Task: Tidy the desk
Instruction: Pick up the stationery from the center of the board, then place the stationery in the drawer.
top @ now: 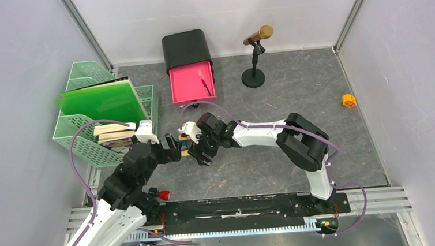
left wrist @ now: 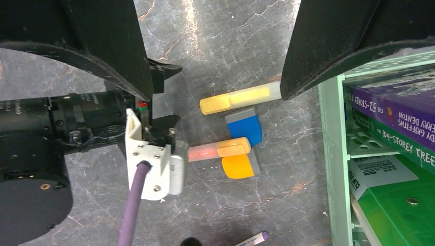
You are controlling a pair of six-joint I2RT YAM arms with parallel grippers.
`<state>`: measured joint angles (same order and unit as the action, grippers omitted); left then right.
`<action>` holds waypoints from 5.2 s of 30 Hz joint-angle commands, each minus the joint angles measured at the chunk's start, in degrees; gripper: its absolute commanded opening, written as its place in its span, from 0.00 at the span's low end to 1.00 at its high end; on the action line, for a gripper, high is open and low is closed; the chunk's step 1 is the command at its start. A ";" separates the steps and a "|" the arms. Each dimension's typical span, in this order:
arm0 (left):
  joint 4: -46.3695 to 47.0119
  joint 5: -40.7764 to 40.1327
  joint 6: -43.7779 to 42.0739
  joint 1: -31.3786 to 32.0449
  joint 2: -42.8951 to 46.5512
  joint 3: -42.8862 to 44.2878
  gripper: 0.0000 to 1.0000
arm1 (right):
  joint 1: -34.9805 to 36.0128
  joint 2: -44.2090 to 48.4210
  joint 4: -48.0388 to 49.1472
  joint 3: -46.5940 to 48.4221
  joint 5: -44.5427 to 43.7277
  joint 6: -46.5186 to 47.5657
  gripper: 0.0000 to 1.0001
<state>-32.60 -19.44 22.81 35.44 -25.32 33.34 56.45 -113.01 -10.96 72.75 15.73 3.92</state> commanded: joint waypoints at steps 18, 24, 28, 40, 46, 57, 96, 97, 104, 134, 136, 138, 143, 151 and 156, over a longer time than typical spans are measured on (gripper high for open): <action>2.19 -2.74 -2.42 1.17 4.24 -0.55 1.00 | 1.28 -9.79 4.11 11.17 1.47 4.43 0.54; 2.44 -4.02 -2.24 1.26 7.59 -1.51 1.00 | 2.09 -9.62 3.62 8.09 -0.24 8.87 0.42; 2.88 -4.46 -2.15 1.30 8.97 -2.07 1.00 | 2.19 -8.35 5.61 4.92 1.69 9.26 0.37; 2.54 -4.20 -2.07 1.48 6.42 -1.62 1.00 | 2.17 -1.30 7.42 -3.58 6.42 10.48 0.21; 2.63 -4.11 -2.08 1.56 6.15 -1.67 1.00 | 2.00 4.29 7.81 -11.16 4.70 9.39 0.17; 2.54 -4.07 -2.18 1.76 6.15 -1.78 1.00 | -5.11 18.73 8.51 -29.60 1.92 6.89 0.18; 2.10 -1.77 -1.49 2.20 -6.52 -0.39 1.00 | -1.99 11.56 -5.18 -11.05 -3.41 9.78 0.62; 2.10 -1.76 -1.46 2.23 -6.44 -0.39 1.00 | -1.83 10.67 -5.74 -10.33 -4.00 9.26 0.58; 2.10 -1.91 -1.45 2.31 -6.08 -0.49 1.00 | -0.87 6.81 -8.73 -7.89 -6.23 8.56 0.44; 2.91 1.36 -1.81 3.67 -7.78 -0.54 1.00 | -0.90 41.06 1.09 -22.06 -9.76 -9.09 0.00; 2.81 1.38 -1.93 3.76 -7.90 -0.51 1.00 | -0.98 43.06 2.74 -23.64 -10.63 -9.78 0.00; 2.84 1.23 -1.89 4.00 -8.15 -0.69 1.00 | -1.15 44.27 5.28 -25.74 -12.04 -11.62 0.00; 3.42 -1.11 -1.92 4.81 -9.58 -0.94 1.00 | -2.67 48.44 17.81 -34.97 -15.36 -17.65 0.00; 2.89 -4.39 -1.01 8.17 -9.08 -0.99 1.00 | -5.64 47.81 18.62 -35.51 -13.52 -16.85 0.00; 3.40 -5.34 -1.01 10.57 -8.17 -1.82 1.00 | -6.17 47.19 17.52 -34.08 -13.18 -18.07 0.00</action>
<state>-32.16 -22.31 22.81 44.49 -34.35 31.42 50.54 -65.63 4.10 35.48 2.52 -12.80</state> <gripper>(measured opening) 0.994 0.288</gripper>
